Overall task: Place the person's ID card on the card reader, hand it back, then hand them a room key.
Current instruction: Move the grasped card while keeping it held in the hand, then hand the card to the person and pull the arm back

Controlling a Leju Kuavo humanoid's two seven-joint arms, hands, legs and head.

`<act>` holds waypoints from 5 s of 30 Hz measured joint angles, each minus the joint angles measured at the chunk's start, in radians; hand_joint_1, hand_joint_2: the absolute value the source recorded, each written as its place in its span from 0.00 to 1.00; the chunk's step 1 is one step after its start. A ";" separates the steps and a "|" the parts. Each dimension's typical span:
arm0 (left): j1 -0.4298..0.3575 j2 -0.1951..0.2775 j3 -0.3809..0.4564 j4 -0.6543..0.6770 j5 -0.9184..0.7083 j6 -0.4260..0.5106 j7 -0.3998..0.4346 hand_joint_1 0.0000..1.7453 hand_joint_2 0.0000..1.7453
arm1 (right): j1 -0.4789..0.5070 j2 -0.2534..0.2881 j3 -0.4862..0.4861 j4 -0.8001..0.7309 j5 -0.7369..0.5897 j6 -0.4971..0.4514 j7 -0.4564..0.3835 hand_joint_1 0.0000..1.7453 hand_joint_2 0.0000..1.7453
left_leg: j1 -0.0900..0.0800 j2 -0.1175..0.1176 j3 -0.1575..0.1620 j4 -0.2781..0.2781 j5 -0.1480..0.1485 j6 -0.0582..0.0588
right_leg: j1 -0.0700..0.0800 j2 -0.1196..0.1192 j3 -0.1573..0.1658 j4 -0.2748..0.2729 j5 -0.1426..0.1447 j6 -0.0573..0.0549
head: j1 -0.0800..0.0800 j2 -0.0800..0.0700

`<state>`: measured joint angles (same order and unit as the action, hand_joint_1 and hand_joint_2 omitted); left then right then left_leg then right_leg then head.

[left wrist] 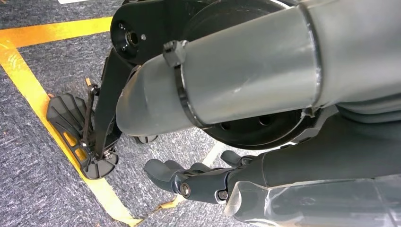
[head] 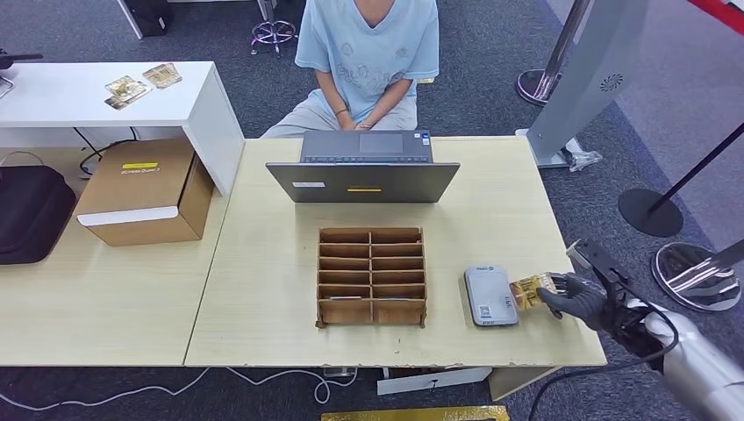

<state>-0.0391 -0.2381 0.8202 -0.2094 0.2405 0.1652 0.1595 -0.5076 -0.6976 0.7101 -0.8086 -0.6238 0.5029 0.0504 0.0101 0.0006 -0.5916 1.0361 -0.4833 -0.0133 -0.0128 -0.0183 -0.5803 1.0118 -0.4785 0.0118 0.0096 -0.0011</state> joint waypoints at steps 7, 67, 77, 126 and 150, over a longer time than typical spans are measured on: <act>0.000 -0.001 0.000 0.000 0.003 0.000 0.000 0.00 0.00 | -0.033 0.031 0.023 0.039 0.011 0.004 -0.023 1.00 1.00 | 0.000 0.000 0.000 0.000 0.000 0.000 | 0.000 0.000 0.000 0.000 0.000 0.000 | 0.000 0.000; -0.001 -0.013 0.000 0.002 0.028 0.024 -0.002 0.00 0.00 | -0.087 0.145 0.085 0.073 0.339 -0.156 -0.025 1.00 1.00 | 0.000 0.001 0.003 0.000 0.000 0.000 | 0.000 0.001 0.002 0.000 0.000 0.000 | 0.000 0.000; -0.001 -0.013 0.000 0.002 0.028 0.024 -0.002 0.00 0.00 | -0.087 0.145 0.085 0.073 0.339 -0.156 -0.025 1.00 1.00 | 0.000 0.001 0.004 0.000 0.000 0.000 | 0.000 0.001 0.003 0.000 0.000 0.000 | 0.000 0.000; -0.019 0.012 -0.030 0.002 -0.029 0.055 -0.006 0.00 0.00 | -0.558 0.628 -0.137 -0.061 1.210 -1.090 -0.248 1.00 1.00 | 0.001 0.005 0.003 -0.001 0.002 -0.001 | 0.001 0.006 0.000 0.003 0.001 -0.001 | 0.000 0.000; -0.035 0.010 -0.078 0.002 -0.067 0.099 -0.015 0.00 0.00 | -0.849 0.902 0.015 0.410 1.870 -0.595 0.174 1.00 1.00 | 0.000 0.004 0.003 0.000 0.003 -0.002 | 0.000 0.005 0.000 0.002 0.001 -0.001 | 0.000 0.000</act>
<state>-0.0741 -0.2286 0.7425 -0.2075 0.1736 0.2643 0.1443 -1.3570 0.2049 0.7252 -0.3991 1.2464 -0.0921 0.2241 0.0106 0.0044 -0.5886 1.0362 -0.4805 -0.0150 -0.0126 -0.0132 -0.5804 1.0142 -0.4773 0.0104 0.0100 -0.0011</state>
